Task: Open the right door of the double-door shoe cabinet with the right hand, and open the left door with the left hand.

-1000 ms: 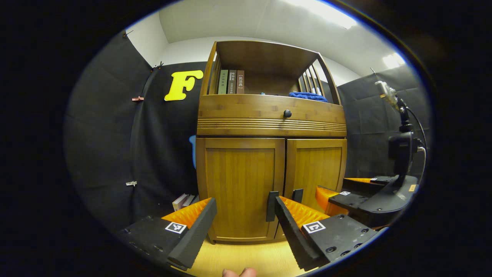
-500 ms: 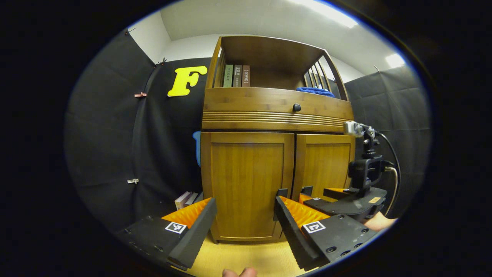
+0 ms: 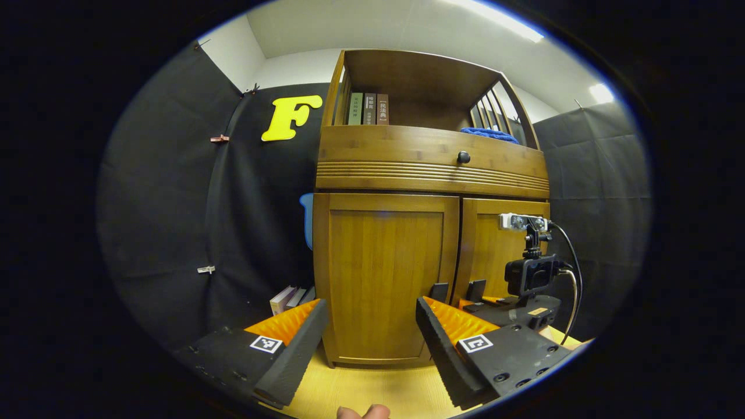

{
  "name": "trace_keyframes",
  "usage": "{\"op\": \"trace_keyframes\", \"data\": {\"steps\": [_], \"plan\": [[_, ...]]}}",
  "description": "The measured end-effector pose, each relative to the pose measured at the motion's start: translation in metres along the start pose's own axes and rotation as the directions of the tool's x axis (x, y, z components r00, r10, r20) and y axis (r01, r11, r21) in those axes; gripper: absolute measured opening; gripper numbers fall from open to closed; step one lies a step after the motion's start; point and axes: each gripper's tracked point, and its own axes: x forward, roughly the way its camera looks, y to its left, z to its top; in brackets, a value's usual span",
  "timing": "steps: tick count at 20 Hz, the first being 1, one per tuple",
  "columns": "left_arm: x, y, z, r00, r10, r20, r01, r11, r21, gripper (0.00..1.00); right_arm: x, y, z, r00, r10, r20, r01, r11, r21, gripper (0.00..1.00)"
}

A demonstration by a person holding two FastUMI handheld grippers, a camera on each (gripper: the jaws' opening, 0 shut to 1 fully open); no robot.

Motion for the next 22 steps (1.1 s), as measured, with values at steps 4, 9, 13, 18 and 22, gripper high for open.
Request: {"op": "trace_keyframes", "data": {"steps": [4, 9, 13, 18, 22], "plan": [[-0.006, -0.001, 0.000, 1.000, 0.006, -0.005, -0.006, 1.000, -0.001, 0.92, -0.005, 0.000, 0.002, 1.000, 0.023, -0.003, -0.023, 0.999, -0.045, 0.25], [-0.018, -0.010, 0.000, 1.000, 0.001, -0.004, -0.001, 1.000, -0.003, 0.94, -0.010, 0.001, 0.010, 0.998, 0.062, -0.013, -0.062, 0.998, -0.027, 0.25], [-0.028, -0.020, 0.006, 1.000, 0.001, 0.014, -0.001, 1.000, 0.003, 0.94, -0.007, 0.004, 0.008, 0.996, 0.082, -0.015, -0.083, 0.996, -0.020, 0.22], [-0.035, -0.037, 0.009, 1.000, 0.011, 0.015, -0.011, 1.000, 0.013, 0.94, -0.009, 0.005, 0.010, 0.994, 0.107, -0.017, -0.108, 0.994, -0.021, 0.24], [-0.038, -0.055, 0.008, 1.000, 0.027, 0.010, -0.027, 1.000, 0.000, 0.94, -0.008, 0.006, 0.008, 0.992, 0.122, -0.029, -0.122, 0.992, -0.012, 0.24]]}}
